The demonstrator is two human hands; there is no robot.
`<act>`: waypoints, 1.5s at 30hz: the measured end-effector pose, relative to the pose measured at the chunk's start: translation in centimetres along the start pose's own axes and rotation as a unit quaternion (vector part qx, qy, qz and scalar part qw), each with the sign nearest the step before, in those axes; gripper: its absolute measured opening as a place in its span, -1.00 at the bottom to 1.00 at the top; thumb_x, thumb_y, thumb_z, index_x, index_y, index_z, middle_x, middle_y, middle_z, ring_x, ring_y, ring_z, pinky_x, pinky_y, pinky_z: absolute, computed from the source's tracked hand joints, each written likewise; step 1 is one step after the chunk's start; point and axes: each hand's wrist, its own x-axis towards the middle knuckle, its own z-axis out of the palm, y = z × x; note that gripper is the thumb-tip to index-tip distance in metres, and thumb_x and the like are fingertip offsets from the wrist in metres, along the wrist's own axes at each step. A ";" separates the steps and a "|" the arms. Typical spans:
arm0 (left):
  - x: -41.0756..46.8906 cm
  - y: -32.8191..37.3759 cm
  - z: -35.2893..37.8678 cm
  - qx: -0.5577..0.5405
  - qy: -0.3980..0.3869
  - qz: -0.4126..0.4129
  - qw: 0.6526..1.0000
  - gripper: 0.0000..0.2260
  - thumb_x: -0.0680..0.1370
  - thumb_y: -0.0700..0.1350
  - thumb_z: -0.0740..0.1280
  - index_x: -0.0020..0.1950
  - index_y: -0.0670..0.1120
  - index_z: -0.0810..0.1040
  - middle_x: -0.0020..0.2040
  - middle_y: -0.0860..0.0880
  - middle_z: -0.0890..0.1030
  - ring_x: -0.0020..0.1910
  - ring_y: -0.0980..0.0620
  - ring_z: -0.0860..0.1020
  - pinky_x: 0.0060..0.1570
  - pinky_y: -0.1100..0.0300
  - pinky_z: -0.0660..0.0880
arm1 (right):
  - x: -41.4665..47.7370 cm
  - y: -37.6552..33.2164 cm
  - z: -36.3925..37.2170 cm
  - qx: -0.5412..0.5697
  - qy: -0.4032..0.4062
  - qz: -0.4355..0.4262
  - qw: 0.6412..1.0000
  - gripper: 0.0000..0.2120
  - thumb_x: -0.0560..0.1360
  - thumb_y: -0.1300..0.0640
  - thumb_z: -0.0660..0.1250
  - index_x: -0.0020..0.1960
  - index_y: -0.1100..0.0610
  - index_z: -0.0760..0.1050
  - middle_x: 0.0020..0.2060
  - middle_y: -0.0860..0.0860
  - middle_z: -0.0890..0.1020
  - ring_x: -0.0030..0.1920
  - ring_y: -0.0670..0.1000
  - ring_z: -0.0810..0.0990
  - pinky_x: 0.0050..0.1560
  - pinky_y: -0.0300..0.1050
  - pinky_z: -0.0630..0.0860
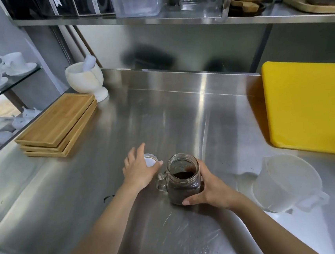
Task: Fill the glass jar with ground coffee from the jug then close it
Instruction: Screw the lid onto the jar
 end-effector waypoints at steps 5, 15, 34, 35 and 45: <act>0.8 -0.9 0.9 0.106 -0.087 -0.004 0.991 -0.29 0.47 0.01 0.29 0.48 0.09 -0.07 0.54 -0.15 -0.05 0.50 -0.17 -0.04 0.44 -0.09 0.00 | -0.3 0.1 -0.1 0.002 0.000 0.007 1.000 -0.09 0.20 0.28 0.59 0.37 -0.07 0.15 0.21 -0.16 0.48 0.18 -0.31 0.45 0.24 -0.31 0.39; 1.1 -0.4 -1.6 0.130 -0.118 0.014 0.984 -0.31 0.34 0.08 0.42 0.38 -0.02 0.22 0.31 -0.16 0.36 0.30 -0.16 0.33 0.22 0.00 0.35 | -0.4 0.2 -0.1 0.024 -0.003 0.002 1.000 -0.13 0.22 0.35 0.56 0.34 -0.06 0.18 0.22 -0.07 0.51 0.17 -0.23 0.51 0.19 -0.30 0.42; -5.4 10.3 -5.5 -0.176 -0.140 0.222 0.949 -0.53 0.37 0.06 0.43 0.17 0.15 0.29 0.22 0.11 0.37 0.21 0.13 0.34 0.15 0.19 0.25 | -1.1 -0.5 0.3 0.026 0.010 0.011 1.000 -0.15 0.25 0.32 0.56 0.36 -0.02 0.17 0.22 -0.12 0.49 0.13 -0.37 0.46 0.12 -0.42 0.40; -5.5 10.3 -5.2 -0.170 -0.133 0.232 0.949 -0.51 0.36 0.10 0.43 0.20 0.20 0.29 0.24 0.10 0.37 0.23 0.12 0.34 0.18 0.17 0.26 | -1.1 -0.6 0.3 0.025 0.010 0.012 1.000 -0.15 0.25 0.32 0.55 0.36 -0.01 0.17 0.21 -0.12 0.49 0.12 -0.39 0.45 0.09 -0.45 0.40; -6.6 8.7 -2.8 -0.225 -0.104 0.231 0.941 -0.48 0.22 0.17 0.44 0.03 0.12 0.24 0.11 -0.04 0.45 0.12 0.07 0.46 0.11 0.20 0.41 | -1.6 -1.1 0.4 0.045 0.005 0.023 0.999 -0.27 0.30 0.33 0.51 0.22 -0.16 0.19 0.12 -0.21 0.49 0.03 -0.42 0.49 -0.06 -0.52 0.40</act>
